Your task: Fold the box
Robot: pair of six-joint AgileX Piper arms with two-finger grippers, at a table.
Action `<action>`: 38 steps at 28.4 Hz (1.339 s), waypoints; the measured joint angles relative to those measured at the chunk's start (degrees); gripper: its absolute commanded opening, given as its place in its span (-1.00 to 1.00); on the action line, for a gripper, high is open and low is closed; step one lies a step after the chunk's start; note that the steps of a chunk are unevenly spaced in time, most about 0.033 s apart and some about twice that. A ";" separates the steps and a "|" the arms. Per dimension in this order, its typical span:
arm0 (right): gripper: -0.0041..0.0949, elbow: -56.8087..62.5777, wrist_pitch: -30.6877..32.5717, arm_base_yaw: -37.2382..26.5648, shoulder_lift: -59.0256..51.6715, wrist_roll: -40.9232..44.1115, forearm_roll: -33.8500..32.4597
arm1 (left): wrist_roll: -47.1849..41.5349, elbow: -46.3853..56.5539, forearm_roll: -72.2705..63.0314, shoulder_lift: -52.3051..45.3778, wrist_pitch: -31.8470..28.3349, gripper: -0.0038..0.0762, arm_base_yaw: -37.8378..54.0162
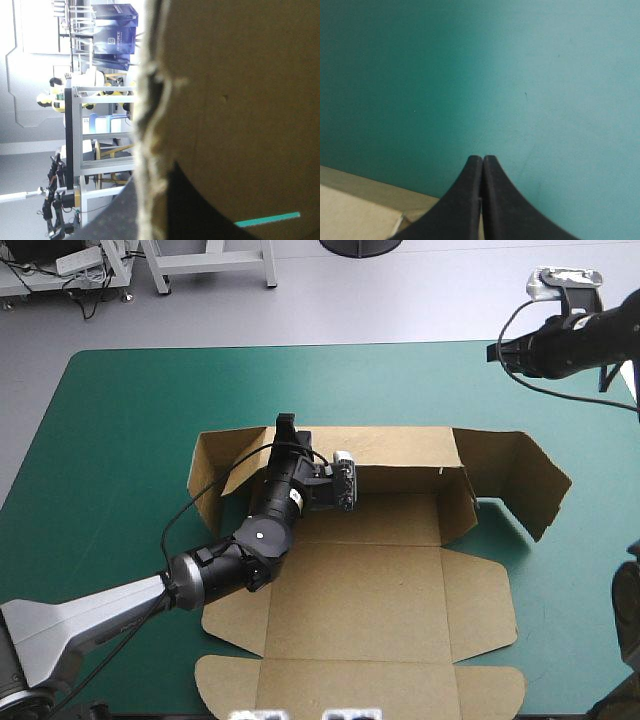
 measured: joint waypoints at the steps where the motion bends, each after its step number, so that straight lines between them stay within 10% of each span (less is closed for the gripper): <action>1: -0.96 -1.26 0.08 -0.24 2.10 0.00 1.04 | -0.97 0.12 0.43 0.00 0.46 -0.93 0.00; 38: -0.96 26.78 -0.43 -4.49 -1.61 -19.03 9.51 | -12.87 0.60 4.46 0.78 3.23 -0.93 0.00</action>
